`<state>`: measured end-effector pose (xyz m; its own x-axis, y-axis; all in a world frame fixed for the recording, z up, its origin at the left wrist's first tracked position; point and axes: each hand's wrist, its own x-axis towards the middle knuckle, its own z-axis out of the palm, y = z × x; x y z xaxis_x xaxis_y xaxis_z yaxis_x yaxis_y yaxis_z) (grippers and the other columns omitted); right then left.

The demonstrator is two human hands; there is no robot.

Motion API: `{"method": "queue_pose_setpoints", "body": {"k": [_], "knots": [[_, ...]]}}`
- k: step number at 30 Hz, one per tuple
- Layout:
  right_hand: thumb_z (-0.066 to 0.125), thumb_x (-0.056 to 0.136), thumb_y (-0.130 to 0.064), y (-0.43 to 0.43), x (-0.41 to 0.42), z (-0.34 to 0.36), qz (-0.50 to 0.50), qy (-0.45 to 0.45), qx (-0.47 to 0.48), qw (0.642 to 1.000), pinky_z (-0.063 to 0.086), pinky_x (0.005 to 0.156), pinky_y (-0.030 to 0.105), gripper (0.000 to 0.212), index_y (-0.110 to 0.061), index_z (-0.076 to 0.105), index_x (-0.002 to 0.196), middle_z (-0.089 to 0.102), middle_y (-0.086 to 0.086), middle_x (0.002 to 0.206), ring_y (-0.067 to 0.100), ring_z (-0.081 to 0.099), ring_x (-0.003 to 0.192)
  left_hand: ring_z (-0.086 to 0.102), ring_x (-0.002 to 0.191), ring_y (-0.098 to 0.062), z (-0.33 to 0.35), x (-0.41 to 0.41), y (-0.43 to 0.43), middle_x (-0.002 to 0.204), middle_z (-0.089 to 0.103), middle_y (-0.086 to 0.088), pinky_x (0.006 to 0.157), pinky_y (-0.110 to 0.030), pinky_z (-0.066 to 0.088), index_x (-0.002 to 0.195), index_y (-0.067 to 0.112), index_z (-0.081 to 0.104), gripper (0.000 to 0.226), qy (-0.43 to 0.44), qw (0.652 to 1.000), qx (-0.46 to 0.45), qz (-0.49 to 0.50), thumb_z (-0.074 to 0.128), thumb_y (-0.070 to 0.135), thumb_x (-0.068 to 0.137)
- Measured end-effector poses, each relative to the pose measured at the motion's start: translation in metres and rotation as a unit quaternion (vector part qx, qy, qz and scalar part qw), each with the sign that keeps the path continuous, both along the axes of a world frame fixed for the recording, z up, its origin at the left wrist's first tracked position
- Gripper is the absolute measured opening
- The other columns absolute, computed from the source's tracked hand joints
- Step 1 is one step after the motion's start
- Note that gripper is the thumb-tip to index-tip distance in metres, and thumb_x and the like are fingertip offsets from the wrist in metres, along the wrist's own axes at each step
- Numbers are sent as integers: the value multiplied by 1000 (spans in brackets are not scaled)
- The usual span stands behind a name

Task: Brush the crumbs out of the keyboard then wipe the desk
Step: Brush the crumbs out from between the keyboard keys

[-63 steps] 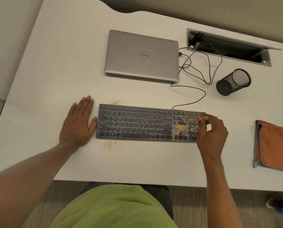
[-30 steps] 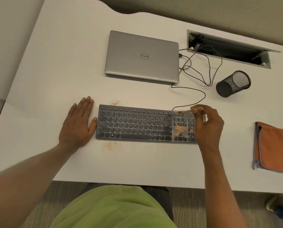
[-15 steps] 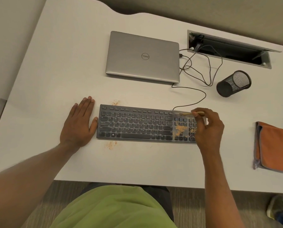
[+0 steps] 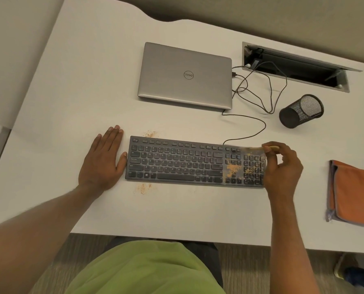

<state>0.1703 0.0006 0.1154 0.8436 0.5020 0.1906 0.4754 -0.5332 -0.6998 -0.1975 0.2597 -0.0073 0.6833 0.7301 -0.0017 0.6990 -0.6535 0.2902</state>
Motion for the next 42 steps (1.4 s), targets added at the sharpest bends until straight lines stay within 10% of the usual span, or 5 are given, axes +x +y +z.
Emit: {"method": "queue_pose_setpoints", "body": {"k": [6,12,17,42], "knots": [[67,99,-14,15,-6,-8,48,53,-13,997,41,80,5,10,-17,77,100,71,0,102,-4,61,96,10,166,-14,1,0,1,179,16,-2,135,-43,12,171,14,17,70,6,1000,-5,-1,29,43,109],[64,102,-23,-13,22,-17,-63,-35,-71,995,51,90,45,10,-21,74,99,71,-6,94,8,60,87,11,165,-15,0,0,0,178,18,-3,135,-41,10,171,13,18,70,1,1000,0,0,28,44,109],[61,101,-22,-10,24,-7,-139,7,16,990,44,81,12,16,-18,76,102,74,-5,94,1,63,82,12,165,-16,0,1,0,178,18,-4,135,-41,10,171,12,19,71,1,1000,1,-2,27,44,109],[67,95,-18,-9,58,-17,-223,85,25,971,54,81,27,15,-17,81,98,76,2,88,12,66,79,13,165,-17,-2,0,1,178,19,-4,135,-43,12,171,11,20,71,-5,1000,3,-1,29,43,108]]}}
